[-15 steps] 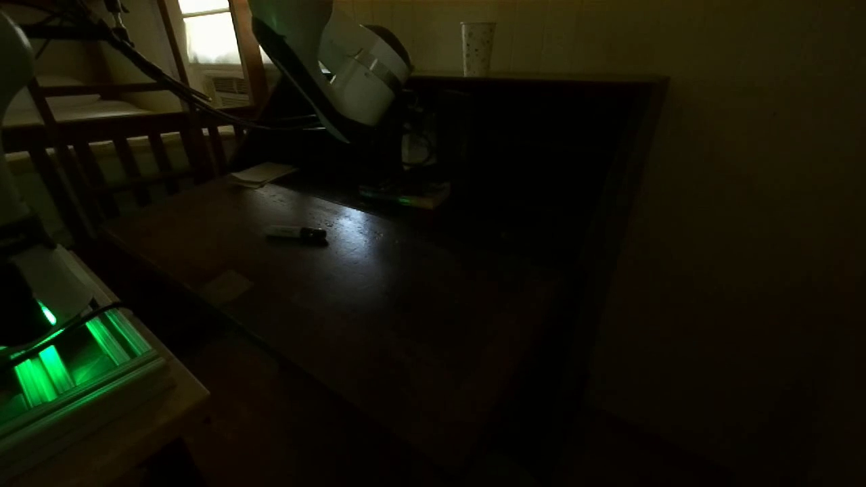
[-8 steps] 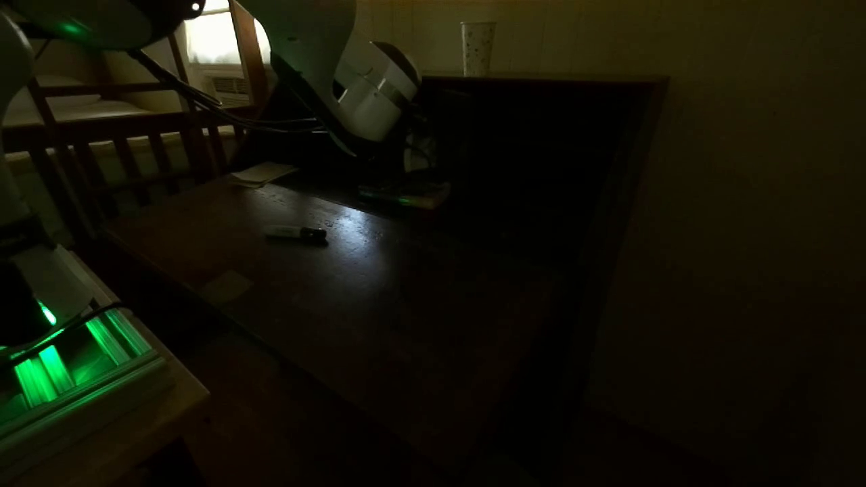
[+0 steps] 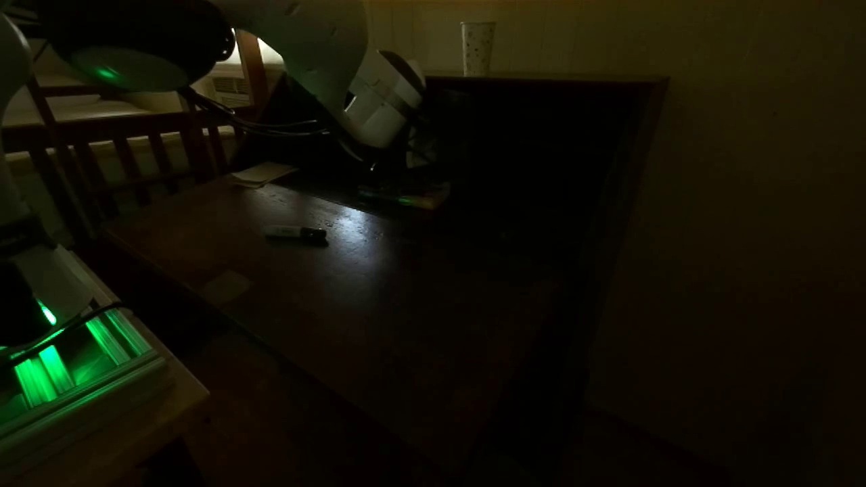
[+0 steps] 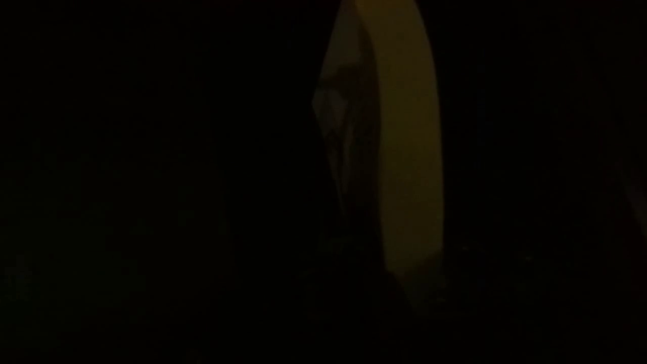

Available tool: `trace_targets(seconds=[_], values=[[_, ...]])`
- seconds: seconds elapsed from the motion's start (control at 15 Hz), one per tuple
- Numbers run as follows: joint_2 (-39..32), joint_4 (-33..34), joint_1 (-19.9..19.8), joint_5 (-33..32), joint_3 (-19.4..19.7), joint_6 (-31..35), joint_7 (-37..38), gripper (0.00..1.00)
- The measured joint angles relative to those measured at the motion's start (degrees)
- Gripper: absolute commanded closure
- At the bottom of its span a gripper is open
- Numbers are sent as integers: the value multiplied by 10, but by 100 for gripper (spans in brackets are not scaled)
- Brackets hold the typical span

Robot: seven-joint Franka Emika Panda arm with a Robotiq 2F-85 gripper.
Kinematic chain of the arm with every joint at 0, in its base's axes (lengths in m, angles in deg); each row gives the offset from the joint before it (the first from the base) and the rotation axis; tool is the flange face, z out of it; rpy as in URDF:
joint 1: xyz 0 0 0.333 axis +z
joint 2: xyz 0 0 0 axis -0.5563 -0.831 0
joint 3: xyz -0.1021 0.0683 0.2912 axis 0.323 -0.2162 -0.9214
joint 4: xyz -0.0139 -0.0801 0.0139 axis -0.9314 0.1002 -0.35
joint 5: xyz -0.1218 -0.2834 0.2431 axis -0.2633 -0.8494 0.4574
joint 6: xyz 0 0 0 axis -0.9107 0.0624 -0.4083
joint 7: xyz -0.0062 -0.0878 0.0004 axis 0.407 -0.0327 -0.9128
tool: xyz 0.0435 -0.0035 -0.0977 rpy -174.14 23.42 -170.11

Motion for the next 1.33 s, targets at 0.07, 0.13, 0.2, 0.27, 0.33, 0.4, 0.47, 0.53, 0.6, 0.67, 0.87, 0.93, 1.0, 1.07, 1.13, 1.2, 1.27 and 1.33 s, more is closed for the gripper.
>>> trace_targets(seconds=[0.07,0.13,0.2,0.27,0.33,0.4,0.47,0.53,0.6,0.67,0.87,0.93,1.0,1.07,1.13,1.2,1.27,1.33], values=[[4,7,5,-4,0,0,0,94],[7,13,9,-7,0,0,-1,94],[9,20,14,-8,0,0,-1,94],[10,25,18,-9,1,0,-2,94],[11,29,22,-10,2,0,-2,94],[11,32,26,-10,2,0,-2,94],[11,35,29,-11,4,0,-2,94],[11,37,32,-11,4,0,-2,94],[12,39,34,-12,5,-1,-2,94],[12,40,35,-12,5,-1,-2,94],[12,40,36,-19,5,-4,-2,94],[12,40,36,-24,5,-5,-1,94],[12,39,36,-30,4,-9,1,94],[12,38,36,-37,3,-14,4,94],[12,36,36,-46,1,-23,11,94],[12,34,36,-55,-2,-32,21,94],[12,32,36,-64,-4,-43,31,94],[12,30,36,-75,-7,-53,45,94]])
